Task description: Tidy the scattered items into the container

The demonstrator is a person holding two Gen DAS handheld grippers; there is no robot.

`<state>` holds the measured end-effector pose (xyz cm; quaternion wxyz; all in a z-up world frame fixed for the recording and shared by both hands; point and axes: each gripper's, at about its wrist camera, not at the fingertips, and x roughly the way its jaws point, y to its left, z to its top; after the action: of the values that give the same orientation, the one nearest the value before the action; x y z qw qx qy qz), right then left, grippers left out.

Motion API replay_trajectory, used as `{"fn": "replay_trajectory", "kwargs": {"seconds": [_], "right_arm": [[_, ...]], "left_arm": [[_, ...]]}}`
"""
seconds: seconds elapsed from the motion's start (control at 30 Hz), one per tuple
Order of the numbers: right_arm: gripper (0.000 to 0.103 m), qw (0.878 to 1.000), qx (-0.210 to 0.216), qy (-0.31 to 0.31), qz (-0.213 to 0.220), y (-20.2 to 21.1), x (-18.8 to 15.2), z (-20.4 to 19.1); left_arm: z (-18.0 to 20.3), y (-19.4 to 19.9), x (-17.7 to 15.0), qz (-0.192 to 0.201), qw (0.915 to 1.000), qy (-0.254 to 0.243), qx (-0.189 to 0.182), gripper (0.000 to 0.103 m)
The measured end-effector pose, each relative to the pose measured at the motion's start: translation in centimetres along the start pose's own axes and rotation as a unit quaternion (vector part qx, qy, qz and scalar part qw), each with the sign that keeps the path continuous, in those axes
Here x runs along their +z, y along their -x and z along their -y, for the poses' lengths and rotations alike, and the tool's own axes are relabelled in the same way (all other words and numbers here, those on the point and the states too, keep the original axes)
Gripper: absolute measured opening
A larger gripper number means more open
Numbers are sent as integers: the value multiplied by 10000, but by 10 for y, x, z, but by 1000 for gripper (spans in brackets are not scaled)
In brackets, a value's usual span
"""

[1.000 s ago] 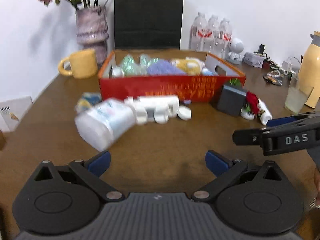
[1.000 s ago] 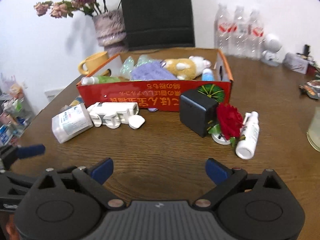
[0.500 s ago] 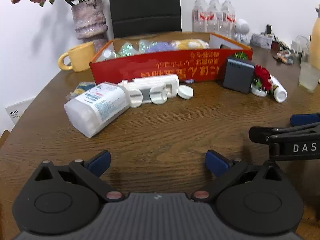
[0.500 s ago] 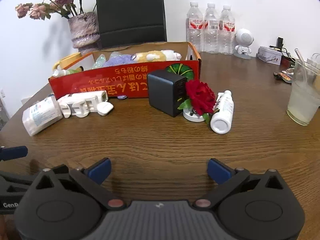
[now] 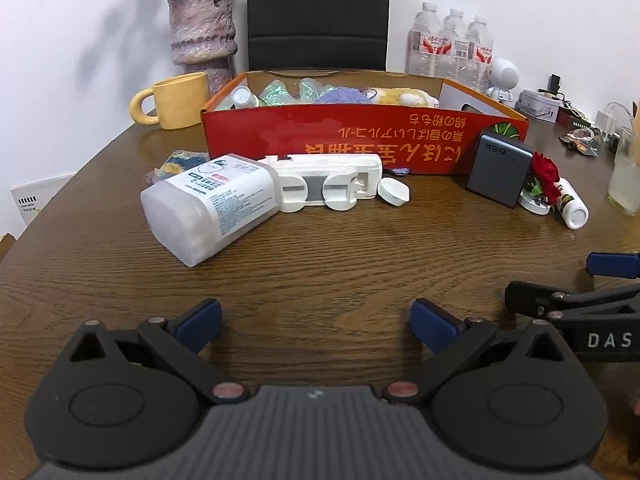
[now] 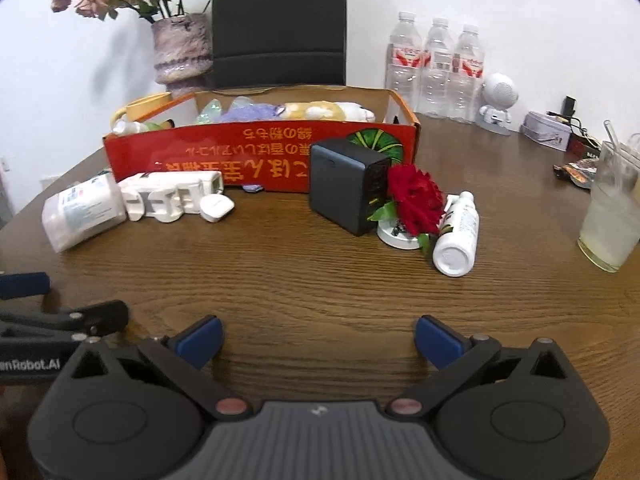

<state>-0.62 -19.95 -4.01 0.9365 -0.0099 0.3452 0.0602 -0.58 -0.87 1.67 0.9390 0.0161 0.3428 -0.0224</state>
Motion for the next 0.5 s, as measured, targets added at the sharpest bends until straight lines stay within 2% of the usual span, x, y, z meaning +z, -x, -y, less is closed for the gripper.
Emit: {"fn": "replay_trajectory", "kwargs": {"seconds": [0.33,0.5], "right_arm": [[103,9999,-119,-115,20,1,-1,2],[103,9989,-222,-409,96,0,1,10]], "left_arm": [[0,0,0,-8,10000,-2,-34,103],[0,0,1,-7,10000,5,-40,103]]}}
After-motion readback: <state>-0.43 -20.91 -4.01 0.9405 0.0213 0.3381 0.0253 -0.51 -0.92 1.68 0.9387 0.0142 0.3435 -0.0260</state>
